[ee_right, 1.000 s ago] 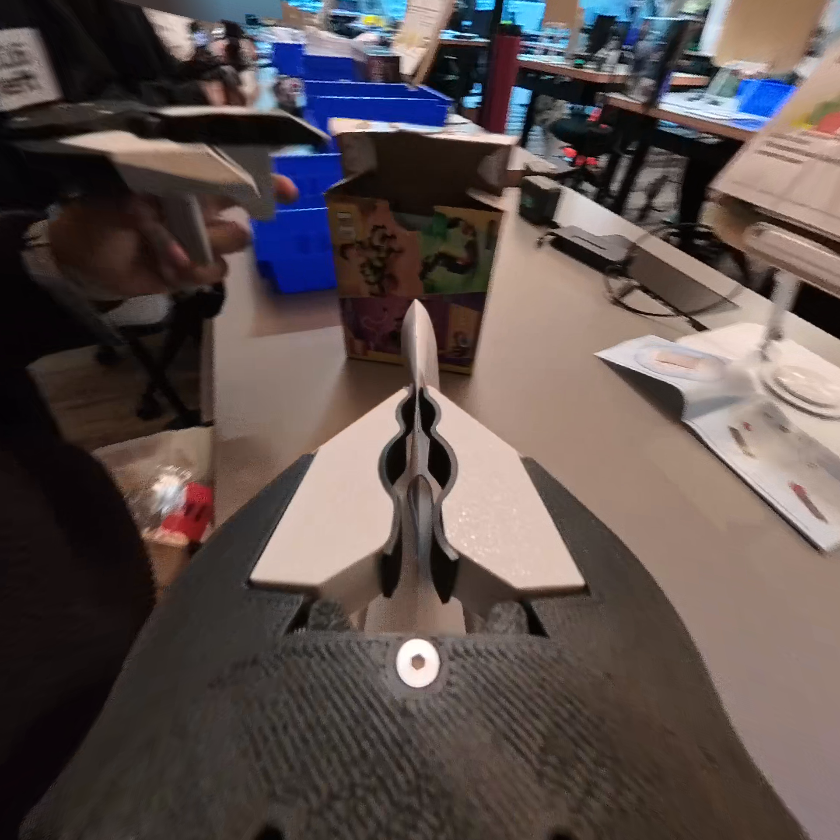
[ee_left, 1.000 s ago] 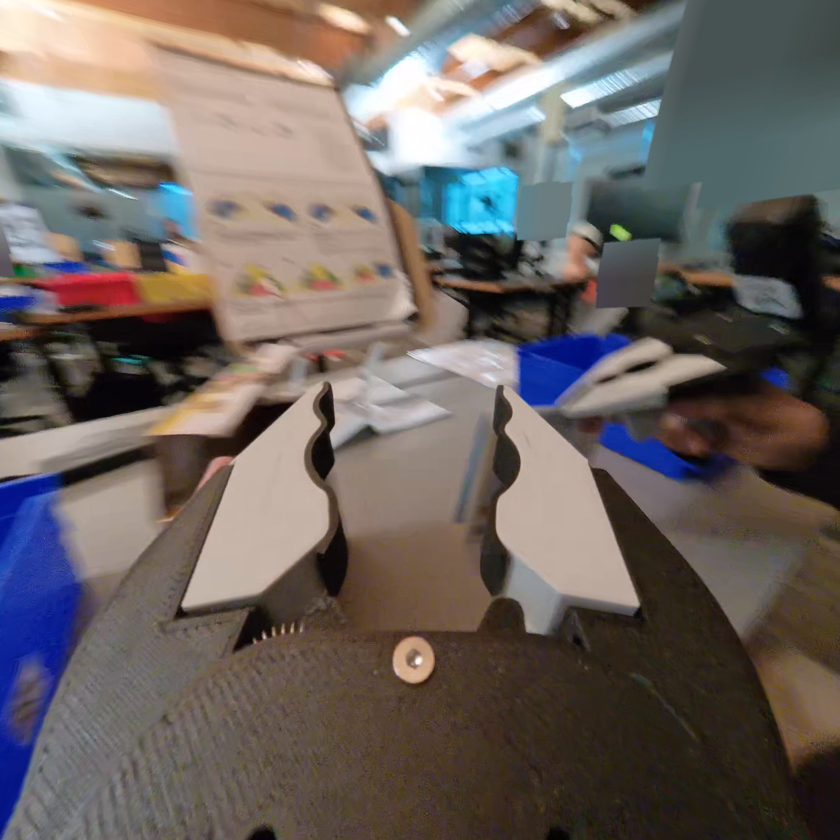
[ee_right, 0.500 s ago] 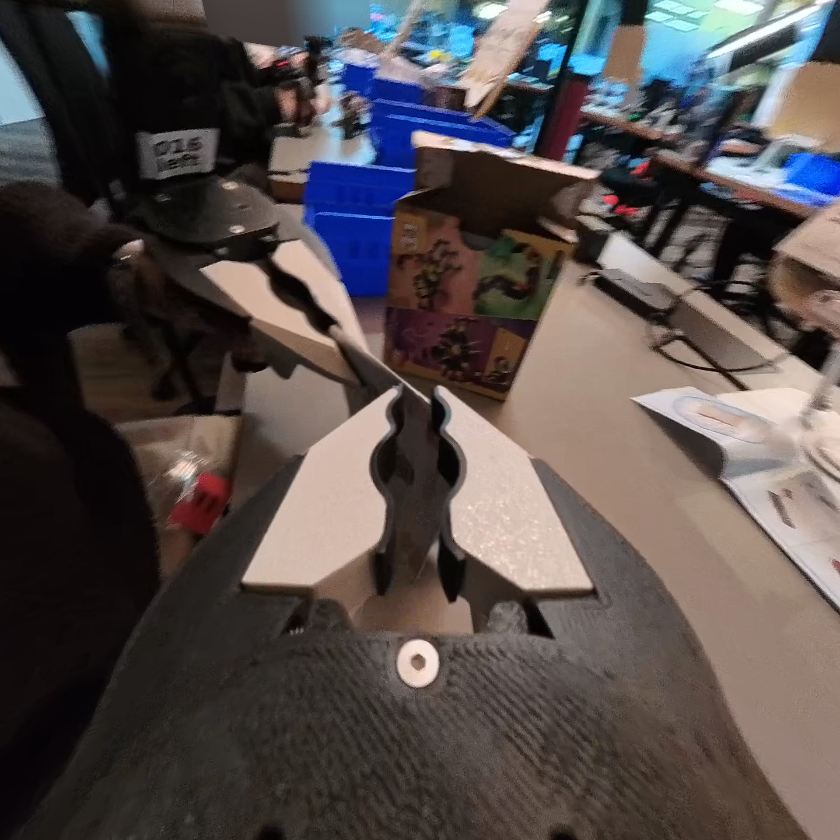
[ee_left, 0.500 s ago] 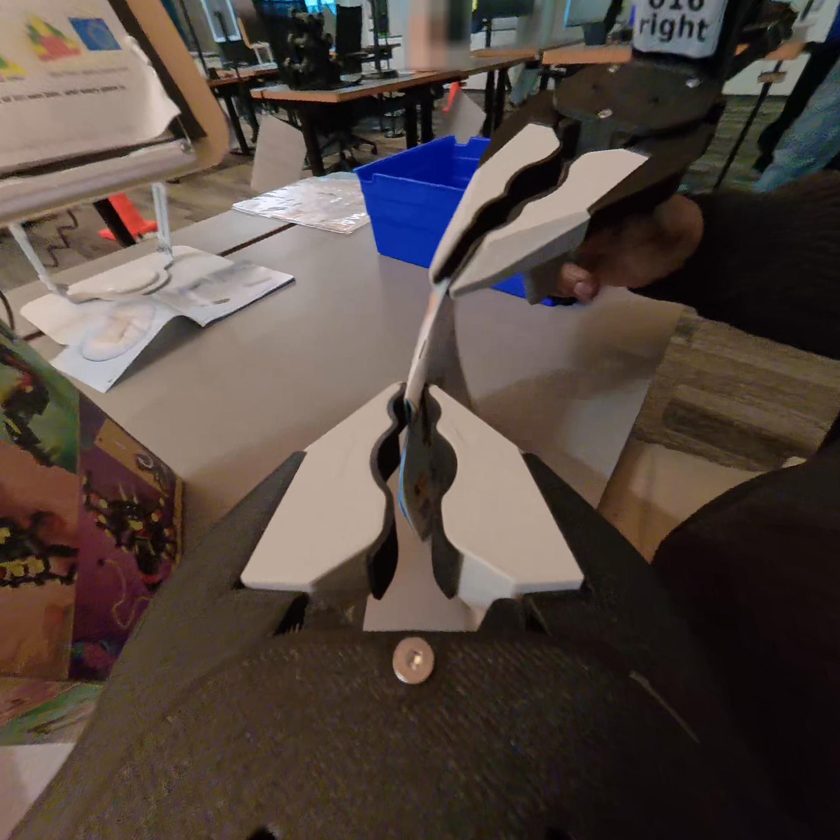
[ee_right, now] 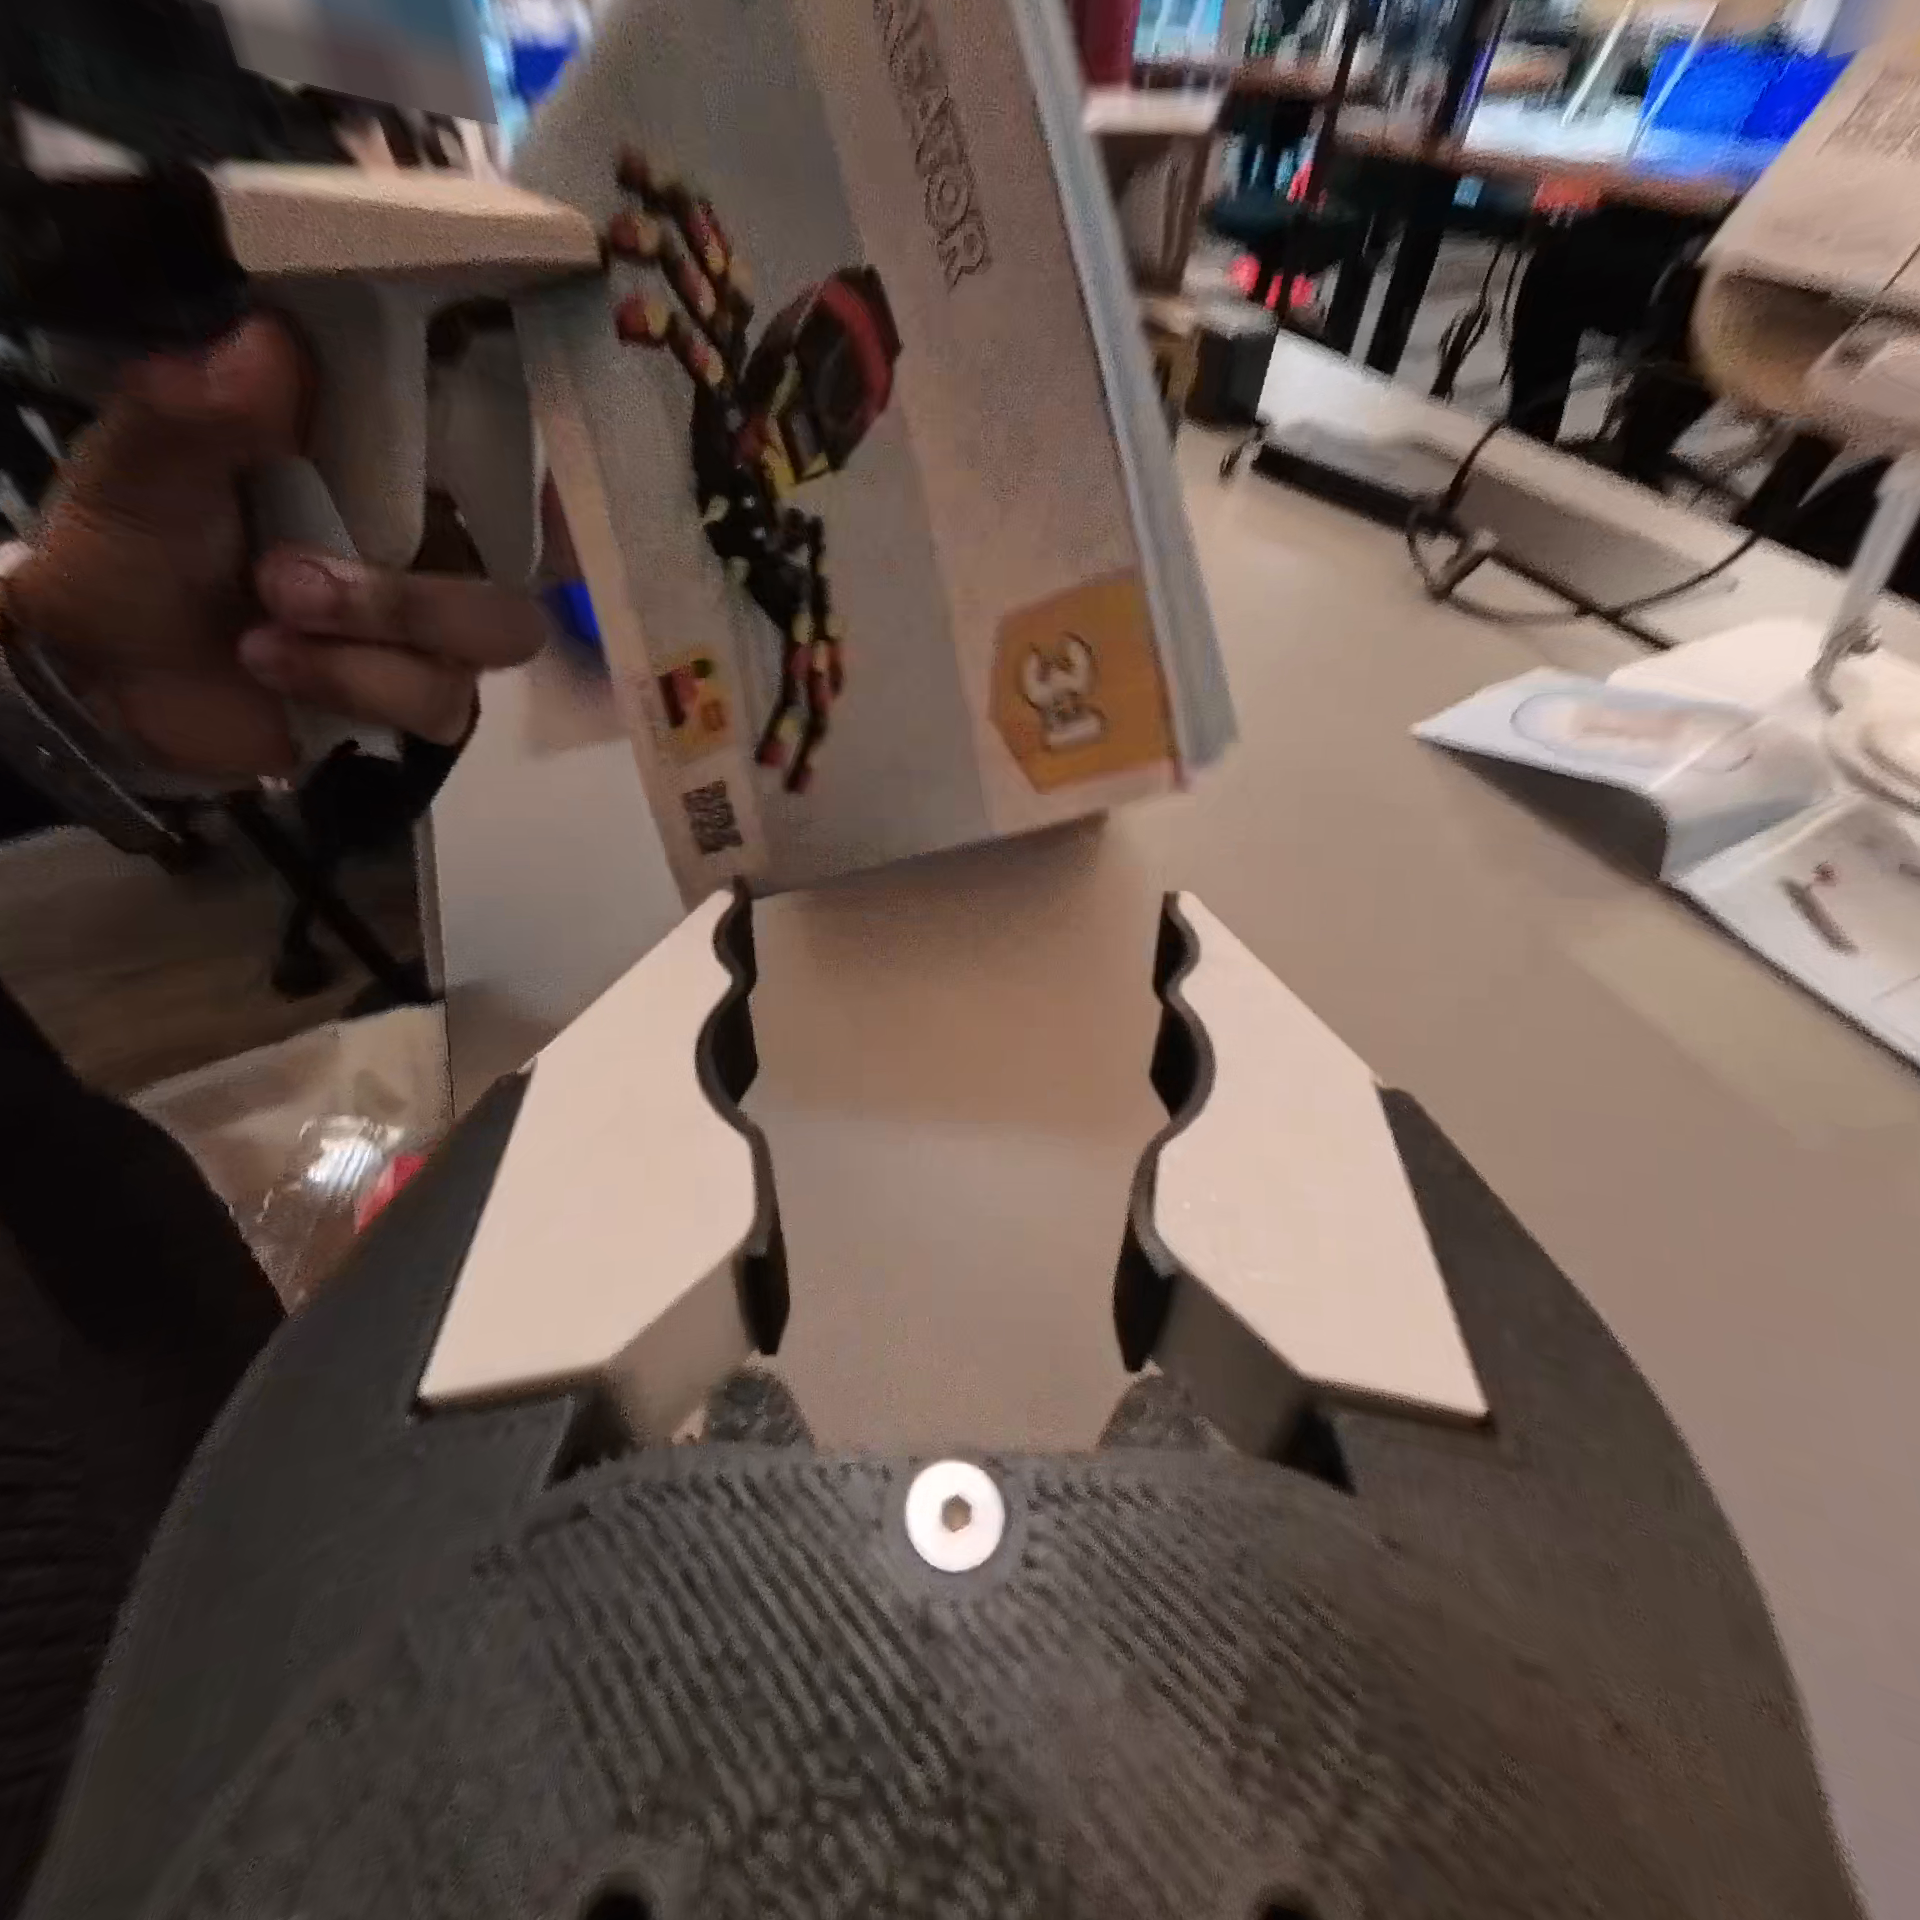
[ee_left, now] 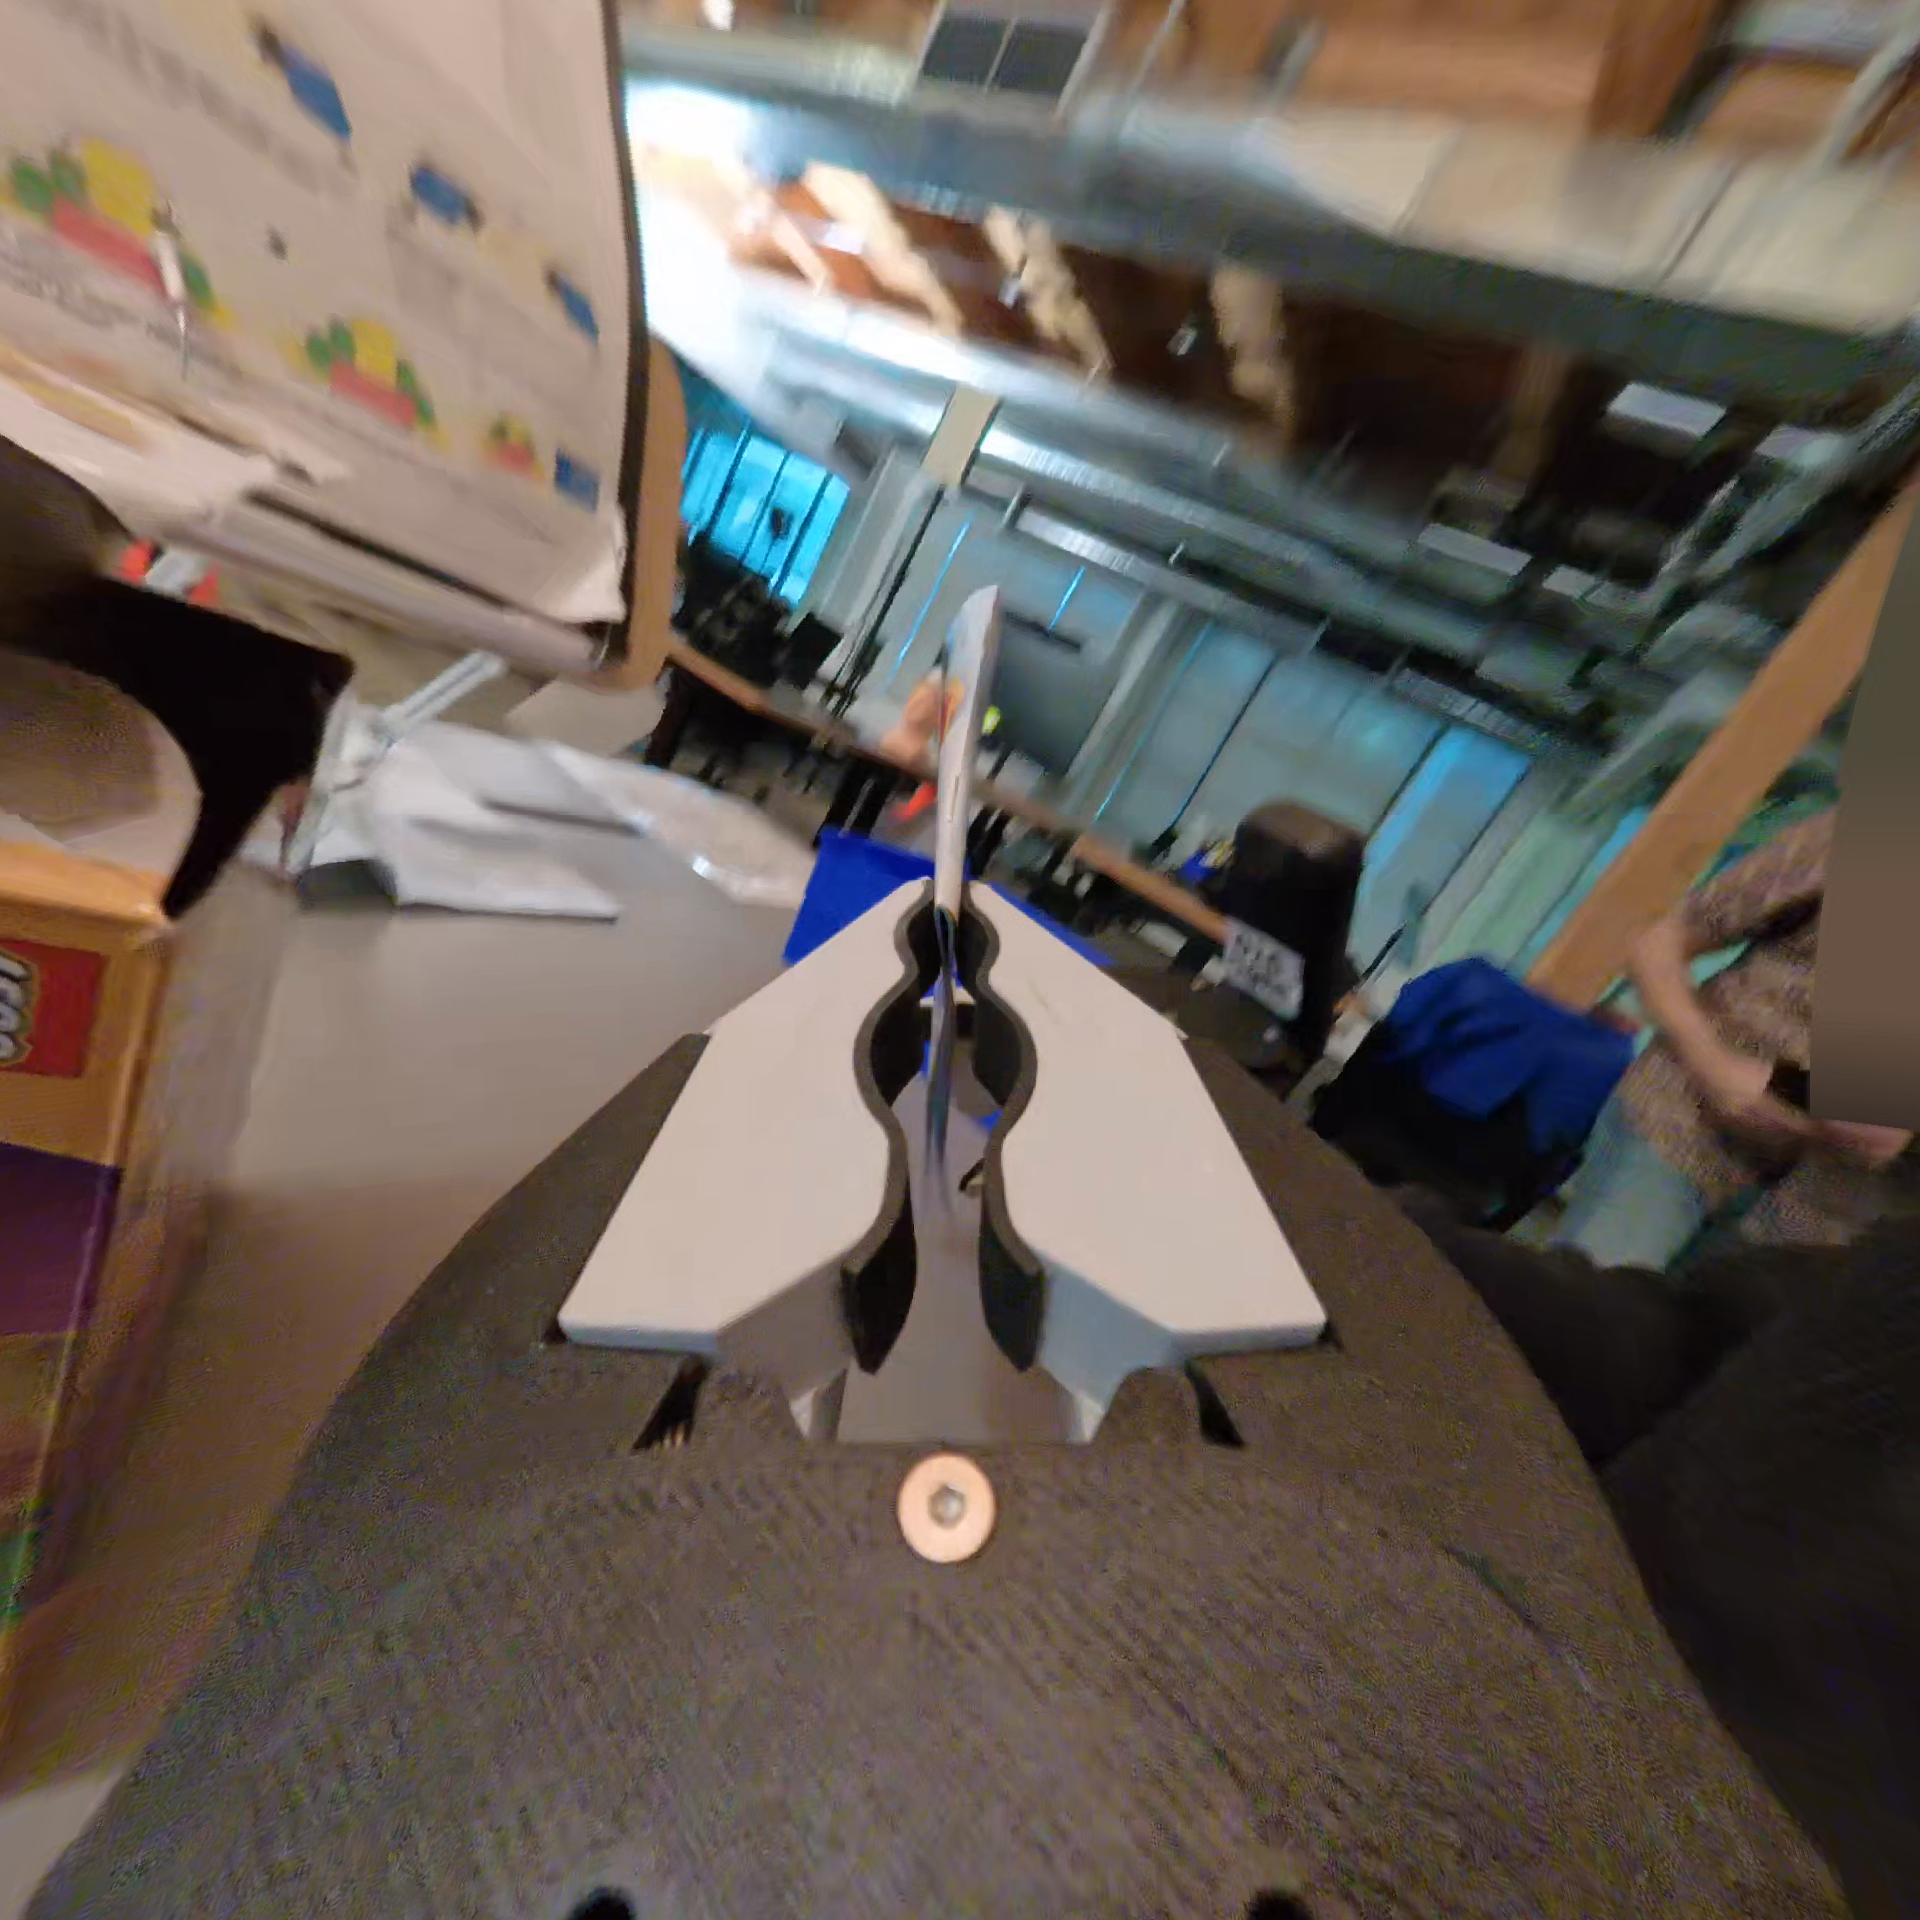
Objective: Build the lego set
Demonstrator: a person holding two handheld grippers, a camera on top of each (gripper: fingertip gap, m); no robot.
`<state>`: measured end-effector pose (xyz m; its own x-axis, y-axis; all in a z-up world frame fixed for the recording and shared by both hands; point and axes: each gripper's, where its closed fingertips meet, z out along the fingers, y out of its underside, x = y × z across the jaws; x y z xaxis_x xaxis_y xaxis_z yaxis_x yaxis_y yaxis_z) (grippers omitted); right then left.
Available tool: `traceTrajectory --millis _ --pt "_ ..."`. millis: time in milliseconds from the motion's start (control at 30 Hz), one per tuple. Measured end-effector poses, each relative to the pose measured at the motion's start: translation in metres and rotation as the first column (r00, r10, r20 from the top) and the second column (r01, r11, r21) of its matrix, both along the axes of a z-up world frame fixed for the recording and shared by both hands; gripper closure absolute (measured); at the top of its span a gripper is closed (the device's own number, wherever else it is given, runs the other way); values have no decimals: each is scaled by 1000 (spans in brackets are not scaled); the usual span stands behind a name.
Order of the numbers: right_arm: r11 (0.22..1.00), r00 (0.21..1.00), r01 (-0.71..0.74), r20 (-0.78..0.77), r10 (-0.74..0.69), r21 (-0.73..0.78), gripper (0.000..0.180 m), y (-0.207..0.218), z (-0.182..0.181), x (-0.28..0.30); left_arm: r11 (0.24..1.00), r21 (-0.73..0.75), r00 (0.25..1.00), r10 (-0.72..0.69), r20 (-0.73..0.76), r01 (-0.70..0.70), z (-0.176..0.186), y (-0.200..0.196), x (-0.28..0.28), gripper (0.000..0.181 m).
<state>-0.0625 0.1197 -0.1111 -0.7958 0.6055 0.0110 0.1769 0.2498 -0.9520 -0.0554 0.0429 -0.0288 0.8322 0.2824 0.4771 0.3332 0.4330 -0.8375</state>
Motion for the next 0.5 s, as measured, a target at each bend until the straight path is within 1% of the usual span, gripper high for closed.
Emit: traceTrajectory --millis 67,100,200,267,333,367,500 --pt "995 999 -10 -48 5 -99 102 5 18 1 997 75 1000 -10 19 8 6 -10 -2 181" --pt "989 999 -18 -49 11 -150 103 7 24 2 995 101 999 -14 40 10 6 -12 -4 181" --pt "966 997 -61 26 70 -250 110 7 28 7 976 214 992 -63 110 39 8 -17 -7 181" --pt "943 987 -112 75 142 -313 111 0 28 14 961 269 984 -110 143 68 8 -15 -6 181" --pt "908 972 -165 92 215 -386 109 -9 34 23 951 292 977 -149 153 99 8 -12 -3 181" --pt "899 970 -168 95 224 -404 110 -12 35 25 948 296 975 -164 151 114 9 -10 -2 181" --pt "905 970 -194 64 235 -379 120 -18 36 30 960 258 981 -146 132 108 7 -8 0 181"
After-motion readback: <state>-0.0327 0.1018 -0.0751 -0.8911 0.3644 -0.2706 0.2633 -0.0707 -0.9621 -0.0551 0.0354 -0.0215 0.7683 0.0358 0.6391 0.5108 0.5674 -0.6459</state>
